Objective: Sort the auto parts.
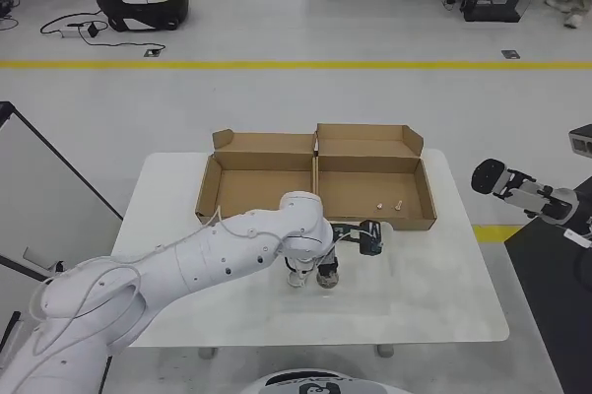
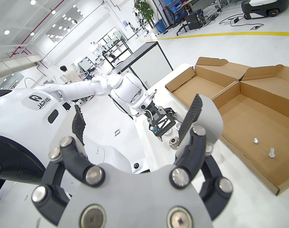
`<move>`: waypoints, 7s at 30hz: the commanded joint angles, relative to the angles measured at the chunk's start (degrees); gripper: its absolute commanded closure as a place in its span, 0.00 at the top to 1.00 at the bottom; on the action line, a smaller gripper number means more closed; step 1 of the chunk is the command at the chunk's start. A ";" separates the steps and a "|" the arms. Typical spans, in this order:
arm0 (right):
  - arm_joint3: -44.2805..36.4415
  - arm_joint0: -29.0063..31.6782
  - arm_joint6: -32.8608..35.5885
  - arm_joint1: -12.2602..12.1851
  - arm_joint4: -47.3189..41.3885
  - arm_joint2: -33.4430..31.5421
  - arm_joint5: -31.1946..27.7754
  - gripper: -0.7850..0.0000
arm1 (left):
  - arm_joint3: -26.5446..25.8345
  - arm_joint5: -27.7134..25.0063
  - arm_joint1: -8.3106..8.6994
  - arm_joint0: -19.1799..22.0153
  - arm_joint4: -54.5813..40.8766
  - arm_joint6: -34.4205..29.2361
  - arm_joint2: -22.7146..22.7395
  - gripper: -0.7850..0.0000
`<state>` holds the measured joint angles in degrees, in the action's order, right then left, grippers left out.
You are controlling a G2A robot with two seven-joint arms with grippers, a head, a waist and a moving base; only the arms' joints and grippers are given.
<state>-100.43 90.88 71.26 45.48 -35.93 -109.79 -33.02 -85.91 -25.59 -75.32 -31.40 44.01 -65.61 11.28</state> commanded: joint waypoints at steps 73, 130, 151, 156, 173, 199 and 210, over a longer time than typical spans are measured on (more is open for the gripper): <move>0.00 0.00 0.00 0.00 0.00 0.00 0.00 1.00 | 12.50 -2.77 -10.38 0.09 -7.24 -10.33 -1.54 0.71; 0.00 0.00 0.00 0.00 0.00 0.00 0.00 1.00 | 12.10 -2.99 -7.99 -2.45 -6.46 -10.09 -1.54 0.44; 0.00 0.00 0.00 0.00 0.00 0.00 0.00 1.00 | 11.97 -3.10 -8.24 -3.43 -4.63 -9.97 -0.51 0.41; 0.00 0.00 0.00 0.00 0.00 0.00 0.00 1.00 | 12.43 -3.19 -8.55 -3.34 -4.65 -9.89 -0.22 0.42; 0.00 0.00 0.00 0.00 0.00 0.00 0.00 1.00 | 15.28 -3.59 -9.40 -2.61 -5.39 -9.49 -1.17 0.00; 0.00 0.00 0.00 0.00 0.00 0.00 0.00 1.00 | 0.22 -2.74 -1.59 2.46 -8.33 -10.35 2.00 0.00; 0.00 0.00 0.00 0.00 0.00 0.00 0.00 1.00 | -5.40 -10.11 7.69 0.52 -8.76 -2.98 7.36 0.00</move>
<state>-100.43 90.88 71.26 45.48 -35.93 -109.79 -33.02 -91.07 -34.85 -68.50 -30.31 35.04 -69.49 17.79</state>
